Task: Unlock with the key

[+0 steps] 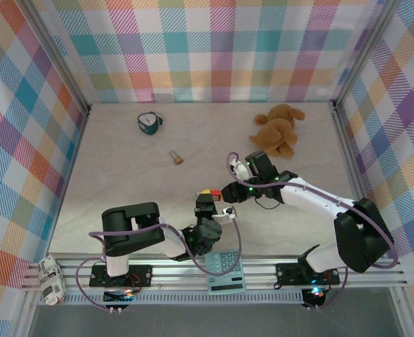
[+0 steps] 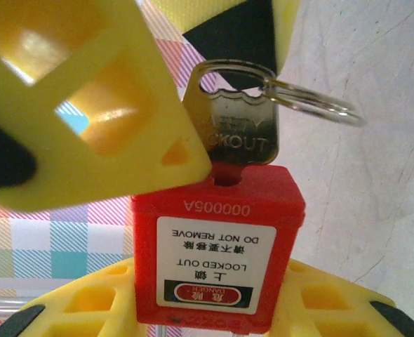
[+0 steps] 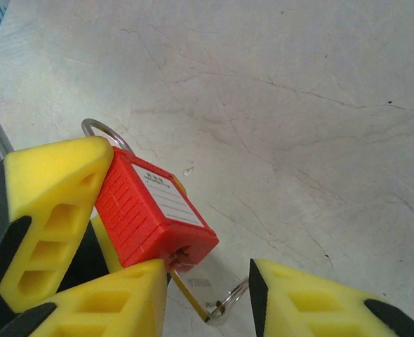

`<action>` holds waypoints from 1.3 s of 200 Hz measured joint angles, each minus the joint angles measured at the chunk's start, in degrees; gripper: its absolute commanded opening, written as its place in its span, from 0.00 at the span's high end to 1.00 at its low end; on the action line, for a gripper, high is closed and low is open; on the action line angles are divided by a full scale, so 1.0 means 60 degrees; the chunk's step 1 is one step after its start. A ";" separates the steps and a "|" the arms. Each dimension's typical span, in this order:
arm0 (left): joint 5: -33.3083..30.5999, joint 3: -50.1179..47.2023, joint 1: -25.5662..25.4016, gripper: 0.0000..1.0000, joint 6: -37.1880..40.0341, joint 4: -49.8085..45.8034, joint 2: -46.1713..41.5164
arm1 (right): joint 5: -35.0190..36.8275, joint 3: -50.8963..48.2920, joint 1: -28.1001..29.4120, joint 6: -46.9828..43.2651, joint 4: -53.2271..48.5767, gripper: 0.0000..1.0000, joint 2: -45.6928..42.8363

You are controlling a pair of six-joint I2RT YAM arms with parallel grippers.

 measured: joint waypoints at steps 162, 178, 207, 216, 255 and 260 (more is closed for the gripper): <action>-0.0237 -0.0175 -0.0248 0.90 0.0984 0.1446 0.0284 | 0.0244 0.0401 0.0000 0.0291 -0.0106 0.73 -0.0040; -0.0237 -0.0175 -0.0248 0.90 0.1016 0.1457 0.0280 | 0.0302 0.0408 0.0000 0.0328 -0.0109 0.73 0.0000; -0.0237 -0.0175 -0.0248 0.91 0.1089 0.1457 0.0277 | 0.0448 0.0408 0.0000 0.0331 -0.0135 0.73 0.0124; -0.0237 -0.0175 -0.0248 0.91 0.1118 0.1457 0.0277 | 0.0521 0.0408 0.0000 0.0331 -0.0178 0.73 0.0157; -0.0226 -0.0175 -0.0251 0.91 0.1173 0.1453 0.0200 | 0.0685 0.0408 0.0000 0.0335 -0.0215 0.73 0.0262; -0.0222 -0.0175 -0.0251 0.91 0.1191 0.1453 0.0182 | 0.0685 0.0412 0.0000 0.0342 -0.0215 0.73 0.0270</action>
